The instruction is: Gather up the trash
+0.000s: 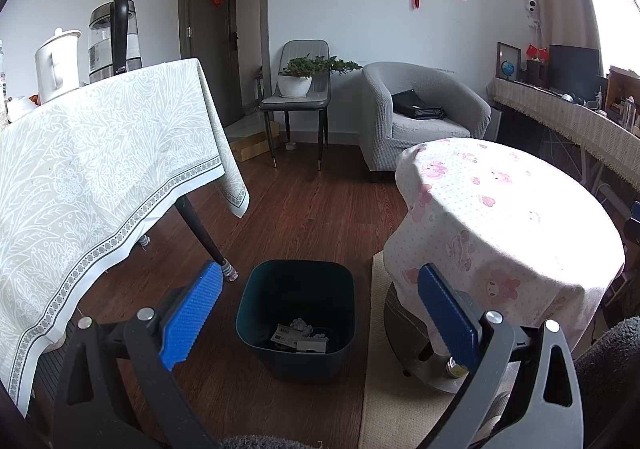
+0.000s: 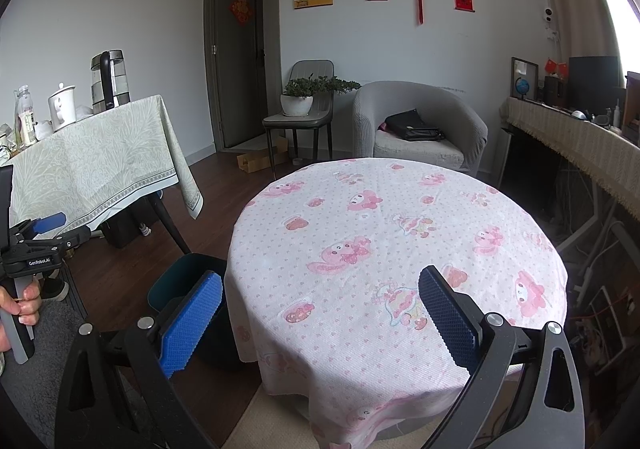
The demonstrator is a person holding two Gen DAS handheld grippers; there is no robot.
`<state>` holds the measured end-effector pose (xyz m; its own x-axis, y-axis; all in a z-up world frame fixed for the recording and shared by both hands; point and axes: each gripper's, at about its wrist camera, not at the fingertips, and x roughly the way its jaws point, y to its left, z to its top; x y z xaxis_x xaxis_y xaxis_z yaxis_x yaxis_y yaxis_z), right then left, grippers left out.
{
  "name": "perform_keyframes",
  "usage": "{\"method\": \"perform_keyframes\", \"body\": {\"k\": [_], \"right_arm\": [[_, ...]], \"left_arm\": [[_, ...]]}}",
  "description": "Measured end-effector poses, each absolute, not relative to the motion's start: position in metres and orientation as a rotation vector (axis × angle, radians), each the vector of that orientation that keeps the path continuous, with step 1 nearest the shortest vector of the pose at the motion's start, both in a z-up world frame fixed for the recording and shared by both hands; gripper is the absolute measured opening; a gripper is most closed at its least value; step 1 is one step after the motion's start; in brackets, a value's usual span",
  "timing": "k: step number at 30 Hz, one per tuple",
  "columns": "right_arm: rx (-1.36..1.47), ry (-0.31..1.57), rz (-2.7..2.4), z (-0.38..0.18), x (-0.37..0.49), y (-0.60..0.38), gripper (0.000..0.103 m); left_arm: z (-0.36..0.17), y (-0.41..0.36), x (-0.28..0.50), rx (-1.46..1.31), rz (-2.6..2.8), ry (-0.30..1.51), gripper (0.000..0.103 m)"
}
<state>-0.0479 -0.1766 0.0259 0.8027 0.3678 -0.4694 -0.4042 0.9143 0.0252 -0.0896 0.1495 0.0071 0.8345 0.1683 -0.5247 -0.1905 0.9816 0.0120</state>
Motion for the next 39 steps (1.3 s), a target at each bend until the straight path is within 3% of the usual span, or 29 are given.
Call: {"method": "perform_keyframes", "body": {"k": [39], "right_arm": [[-0.082,0.493,0.414,0.0271,-0.0466,-0.178,0.1]], "left_arm": [[0.0042,0.1451,-0.0889,-0.04,0.182,0.559,0.1]]}}
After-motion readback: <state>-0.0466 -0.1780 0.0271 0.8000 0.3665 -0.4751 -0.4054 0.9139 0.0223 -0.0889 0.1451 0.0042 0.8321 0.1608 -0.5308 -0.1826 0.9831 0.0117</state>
